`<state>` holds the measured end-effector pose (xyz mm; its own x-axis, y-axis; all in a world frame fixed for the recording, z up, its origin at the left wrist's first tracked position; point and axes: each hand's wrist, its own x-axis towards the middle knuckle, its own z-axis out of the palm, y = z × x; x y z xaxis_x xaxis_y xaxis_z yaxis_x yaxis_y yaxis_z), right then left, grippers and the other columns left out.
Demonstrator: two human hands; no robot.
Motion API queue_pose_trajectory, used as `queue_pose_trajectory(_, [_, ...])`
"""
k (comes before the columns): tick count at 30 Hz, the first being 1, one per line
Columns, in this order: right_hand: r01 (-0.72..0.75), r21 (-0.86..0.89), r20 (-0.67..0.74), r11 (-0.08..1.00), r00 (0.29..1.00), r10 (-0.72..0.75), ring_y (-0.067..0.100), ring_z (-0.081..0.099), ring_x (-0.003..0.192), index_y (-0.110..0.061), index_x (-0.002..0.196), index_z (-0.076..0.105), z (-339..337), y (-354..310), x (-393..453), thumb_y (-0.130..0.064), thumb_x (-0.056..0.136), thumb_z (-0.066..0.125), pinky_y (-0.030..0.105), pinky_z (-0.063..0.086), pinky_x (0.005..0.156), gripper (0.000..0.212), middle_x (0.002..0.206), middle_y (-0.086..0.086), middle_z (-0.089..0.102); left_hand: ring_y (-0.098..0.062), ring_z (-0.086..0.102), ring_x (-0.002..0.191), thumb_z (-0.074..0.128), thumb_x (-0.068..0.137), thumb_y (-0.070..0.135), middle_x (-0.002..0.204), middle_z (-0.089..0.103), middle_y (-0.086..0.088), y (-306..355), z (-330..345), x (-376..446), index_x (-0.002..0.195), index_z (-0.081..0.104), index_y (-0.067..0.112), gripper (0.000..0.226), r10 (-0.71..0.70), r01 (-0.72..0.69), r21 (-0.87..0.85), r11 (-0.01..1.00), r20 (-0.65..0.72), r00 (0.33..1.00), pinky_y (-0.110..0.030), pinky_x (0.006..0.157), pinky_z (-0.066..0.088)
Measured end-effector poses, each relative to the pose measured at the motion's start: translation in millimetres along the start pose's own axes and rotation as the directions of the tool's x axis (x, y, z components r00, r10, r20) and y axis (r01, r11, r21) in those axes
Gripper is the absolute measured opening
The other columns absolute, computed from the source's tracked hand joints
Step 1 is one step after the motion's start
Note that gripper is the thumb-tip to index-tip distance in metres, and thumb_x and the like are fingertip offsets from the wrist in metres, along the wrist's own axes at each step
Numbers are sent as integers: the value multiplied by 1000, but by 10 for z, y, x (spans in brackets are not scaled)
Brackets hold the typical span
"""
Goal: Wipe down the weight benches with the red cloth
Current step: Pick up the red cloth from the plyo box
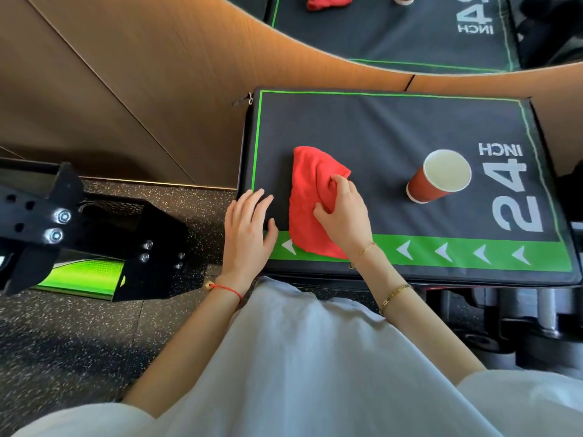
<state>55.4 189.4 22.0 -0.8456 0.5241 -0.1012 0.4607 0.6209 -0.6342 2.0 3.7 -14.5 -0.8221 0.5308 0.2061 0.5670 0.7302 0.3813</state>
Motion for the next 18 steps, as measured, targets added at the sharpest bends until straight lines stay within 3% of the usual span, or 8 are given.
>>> queue_pose_trajectory(6, [62, -47, -28, 997, 998, -64, 33, 49, 96, -5, 107, 57, -44, 1, 15, -13, 78, 60, 38, 39, 82, 30, 104, 13, 55, -27, 41, 138, 49, 93, 18, 142, 51, -6, -12, 21, -11, 134, 55, 11, 42, 4, -4, -5, 1000, -15, 1000, -48, 116, 30])
queue_pose_trajectory(11, [76, 159, -64, 984, 996, -66, 20, 52, 94, -10, 108, 55, -132, 19, -73, -12, 77, 64, 25, 36, 76, 32, 116, 4, 51, -25, 40, 139, 49, 94, 19, 143, 50, -5, -20, 39, -16, 135, 54, 12, 42, 9, -9, -13, 1000, -17, 1000, -48, 116, 30])
queue_pose_trajectory(13, [39, 233, -76, 972, 997, -22, 18, 55, 85, -12, 103, 52, -176, 29, -109, -13, 75, 65, 24, 37, 72, 31, 100, -3, 60, -26, 40, 139, 49, 94, 19, 143, 50, -5, -22, 43, -22, 135, 54, 12, 42, 7, -8, -21, 1000, -24, 1000, -48, 117, 29])
queue_pose_trajectory(15, [-5, 292, -89, 956, 995, 33, 15, 54, 77, -15, 100, 50, -203, 29, -154, -14, 74, 65, 20, 34, 66, 30, 82, -14, 57, -26, 40, 139, 50, 94, 18, 143, 51, -5, -29, 35, -24, 134, 55, 12, 41, 4, -5, -34, 999, -25, 1000, -48, 117, 29])
queue_pose_trajectory(18, [-64, 339, -97, 939, 990, 102, 11, 54, 80, -19, 102, 51, -209, 44, -237, -15, 73, 66, 23, 38, 73, 32, 83, -18, 56, -26, 41, 138, 53, 93, 16, 140, 53, -4, -31, 12, -29, 131, 58, 13, 38, 25, -26, -49, 998, -22, 999, -50, 116, 29])
